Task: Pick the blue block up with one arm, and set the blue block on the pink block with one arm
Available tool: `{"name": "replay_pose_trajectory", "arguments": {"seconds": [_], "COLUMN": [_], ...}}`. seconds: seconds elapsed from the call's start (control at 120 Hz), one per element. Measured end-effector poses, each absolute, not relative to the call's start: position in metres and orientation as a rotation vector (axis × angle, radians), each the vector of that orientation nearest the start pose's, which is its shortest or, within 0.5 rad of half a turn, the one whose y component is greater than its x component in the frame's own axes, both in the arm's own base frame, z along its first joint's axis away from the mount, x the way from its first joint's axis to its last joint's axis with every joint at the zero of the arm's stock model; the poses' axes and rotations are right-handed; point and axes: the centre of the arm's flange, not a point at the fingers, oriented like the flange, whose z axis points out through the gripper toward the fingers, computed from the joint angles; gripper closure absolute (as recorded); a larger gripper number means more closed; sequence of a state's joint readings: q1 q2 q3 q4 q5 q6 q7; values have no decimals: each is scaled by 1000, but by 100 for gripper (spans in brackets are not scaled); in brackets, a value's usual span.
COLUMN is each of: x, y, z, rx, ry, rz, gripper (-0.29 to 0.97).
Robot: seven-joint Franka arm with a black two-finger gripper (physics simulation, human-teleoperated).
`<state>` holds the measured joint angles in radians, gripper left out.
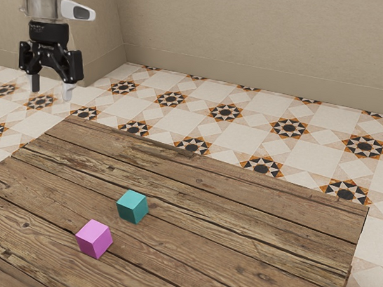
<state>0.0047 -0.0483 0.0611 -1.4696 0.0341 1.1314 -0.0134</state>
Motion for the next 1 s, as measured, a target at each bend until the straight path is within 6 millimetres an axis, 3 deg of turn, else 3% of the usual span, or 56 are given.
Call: {"name": "replay_pose_trajectory", "arguments": {"seconds": [0.225,0.275,0.342,0.408,0.633,0.858,1.0], "x": [511,515,512,506,516,519,525], "y": [35,32,28,21,-25,-7,-12], "z": [680,704,764,784,768,761,747], "rx": [-3111,-3113,-3104,-3102,-3105,-3103,-3104], "ry": [-132,-127,-125,-110,20,-37,-22], "rz": [150,62,-120,-158,-52,-11,35], "gripper": [0,0,0,0,0,0,0]}}
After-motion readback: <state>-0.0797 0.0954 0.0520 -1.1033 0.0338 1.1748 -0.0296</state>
